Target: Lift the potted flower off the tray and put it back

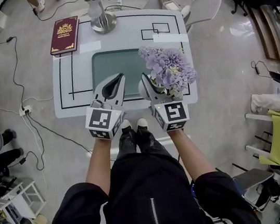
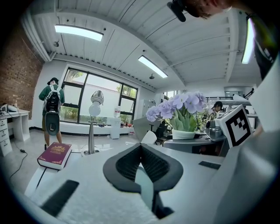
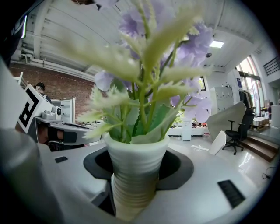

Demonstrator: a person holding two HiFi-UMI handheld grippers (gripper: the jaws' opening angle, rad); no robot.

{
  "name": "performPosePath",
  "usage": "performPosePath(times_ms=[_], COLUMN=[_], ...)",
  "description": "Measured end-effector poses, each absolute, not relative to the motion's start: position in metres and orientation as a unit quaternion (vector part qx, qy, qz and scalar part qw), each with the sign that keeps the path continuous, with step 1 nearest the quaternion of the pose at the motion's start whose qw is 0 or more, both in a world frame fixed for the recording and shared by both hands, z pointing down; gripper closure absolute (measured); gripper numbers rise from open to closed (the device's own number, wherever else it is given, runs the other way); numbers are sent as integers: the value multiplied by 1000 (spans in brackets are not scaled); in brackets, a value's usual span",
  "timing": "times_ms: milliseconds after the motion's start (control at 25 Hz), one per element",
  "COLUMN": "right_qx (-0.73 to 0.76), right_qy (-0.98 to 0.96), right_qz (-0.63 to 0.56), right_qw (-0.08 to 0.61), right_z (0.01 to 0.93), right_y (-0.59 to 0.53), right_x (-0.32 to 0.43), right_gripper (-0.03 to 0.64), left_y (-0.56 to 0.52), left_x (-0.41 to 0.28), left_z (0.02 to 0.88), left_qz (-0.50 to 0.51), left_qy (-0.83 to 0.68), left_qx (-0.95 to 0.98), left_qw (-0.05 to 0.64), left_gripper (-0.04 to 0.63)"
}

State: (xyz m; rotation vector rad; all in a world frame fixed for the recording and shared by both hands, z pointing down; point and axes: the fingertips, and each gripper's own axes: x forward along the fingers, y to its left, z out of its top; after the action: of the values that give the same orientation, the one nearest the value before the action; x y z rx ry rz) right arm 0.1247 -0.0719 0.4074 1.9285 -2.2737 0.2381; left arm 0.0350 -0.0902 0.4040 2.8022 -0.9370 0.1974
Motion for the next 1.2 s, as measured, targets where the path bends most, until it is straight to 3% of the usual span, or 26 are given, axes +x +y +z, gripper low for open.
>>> performPosePath(times_ms=[1200], right_qx=[562], right_qy=[-819], right_qz=[80], right_qw=[80], right_z=[446], right_y=[-164], right_x=[50], right_gripper=[380], left_y=[-123], left_x=[-62], left_z=[443], left_qz=[104], left_qy=[-412], left_qx=[897], left_qw=[120], left_gripper=[591])
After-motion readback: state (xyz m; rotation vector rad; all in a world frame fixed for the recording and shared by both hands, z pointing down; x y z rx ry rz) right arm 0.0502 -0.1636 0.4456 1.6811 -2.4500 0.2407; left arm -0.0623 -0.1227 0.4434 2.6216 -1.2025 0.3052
